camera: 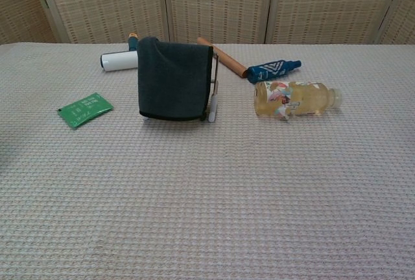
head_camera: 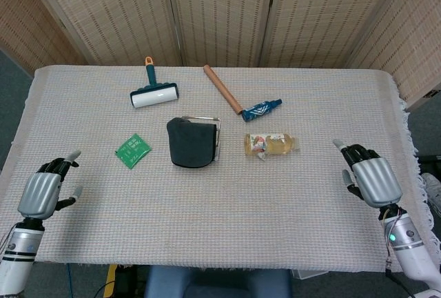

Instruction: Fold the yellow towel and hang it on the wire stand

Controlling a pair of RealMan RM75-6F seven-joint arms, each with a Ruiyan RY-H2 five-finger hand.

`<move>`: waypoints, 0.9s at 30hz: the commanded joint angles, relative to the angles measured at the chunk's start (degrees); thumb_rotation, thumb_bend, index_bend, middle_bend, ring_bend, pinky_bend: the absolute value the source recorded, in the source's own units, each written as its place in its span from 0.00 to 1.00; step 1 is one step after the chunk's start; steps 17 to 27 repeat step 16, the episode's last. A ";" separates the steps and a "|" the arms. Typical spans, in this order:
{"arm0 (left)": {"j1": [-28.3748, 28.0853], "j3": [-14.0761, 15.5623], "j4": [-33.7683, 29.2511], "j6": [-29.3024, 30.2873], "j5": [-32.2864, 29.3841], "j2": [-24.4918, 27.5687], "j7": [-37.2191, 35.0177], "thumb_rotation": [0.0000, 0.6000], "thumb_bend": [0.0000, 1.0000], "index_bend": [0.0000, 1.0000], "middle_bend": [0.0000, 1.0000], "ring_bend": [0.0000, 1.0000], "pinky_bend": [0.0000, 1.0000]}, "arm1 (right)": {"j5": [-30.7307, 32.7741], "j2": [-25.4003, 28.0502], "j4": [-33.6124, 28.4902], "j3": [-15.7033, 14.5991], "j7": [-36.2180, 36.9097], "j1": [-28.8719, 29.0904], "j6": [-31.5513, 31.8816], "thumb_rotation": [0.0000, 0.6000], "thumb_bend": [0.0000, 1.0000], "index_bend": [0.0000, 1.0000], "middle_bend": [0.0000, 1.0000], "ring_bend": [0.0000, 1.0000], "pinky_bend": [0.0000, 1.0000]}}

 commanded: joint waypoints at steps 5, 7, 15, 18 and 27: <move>4.43 2.67 -1.92 5.03 3.01 -0.23 3.45 1.00 0.36 0.12 0.34 0.25 0.33 | -2.08 0.47 1.41 -2.16 3.65 -7.07 5.58 1.00 0.57 0.08 0.24 0.21 0.32; 5.34 3.21 -2.51 5.96 3.56 -0.13 4.15 1.00 0.36 0.12 0.34 0.25 0.33 | -2.09 0.41 1.48 -2.45 3.76 -8.40 6.26 1.00 0.56 0.08 0.24 0.21 0.32; 8.07 4.47 -4.54 8.63 5.68 -0.03 5.63 1.00 0.36 0.12 0.34 0.25 0.33 | -2.32 0.40 1.57 -2.61 4.79 -11.91 6.92 1.00 0.56 0.08 0.24 0.21 0.32; 8.18 4.42 -4.68 8.78 5.87 0.00 5.60 1.00 0.36 0.12 0.34 0.25 0.33 | -2.47 0.42 1.58 -2.55 4.87 -12.08 6.85 1.00 0.56 0.08 0.24 0.21 0.32; 8.18 4.42 -4.68 8.78 5.87 0.00 5.60 1.00 0.36 0.12 0.34 0.25 0.33 | -2.47 0.42 1.58 -2.55 4.87 -12.08 6.85 1.00 0.56 0.08 0.24 0.21 0.32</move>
